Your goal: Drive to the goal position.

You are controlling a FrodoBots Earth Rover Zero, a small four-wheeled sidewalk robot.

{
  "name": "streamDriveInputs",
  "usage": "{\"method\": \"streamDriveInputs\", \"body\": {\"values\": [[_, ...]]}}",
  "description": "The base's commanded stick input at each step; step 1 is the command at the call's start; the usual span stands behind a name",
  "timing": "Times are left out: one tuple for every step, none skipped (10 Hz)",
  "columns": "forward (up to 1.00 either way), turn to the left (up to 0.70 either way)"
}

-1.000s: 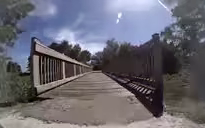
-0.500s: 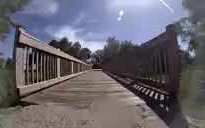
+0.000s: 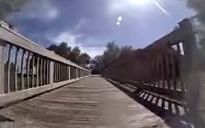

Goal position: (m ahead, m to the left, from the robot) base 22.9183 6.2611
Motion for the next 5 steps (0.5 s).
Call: {"method": "streamDriveInputs", "body": {"values": [[0.82, 0.14], [0.82, 0.23], [0.82, 0.05], [0.82, 0.0], [0.82, 0.0]]}}
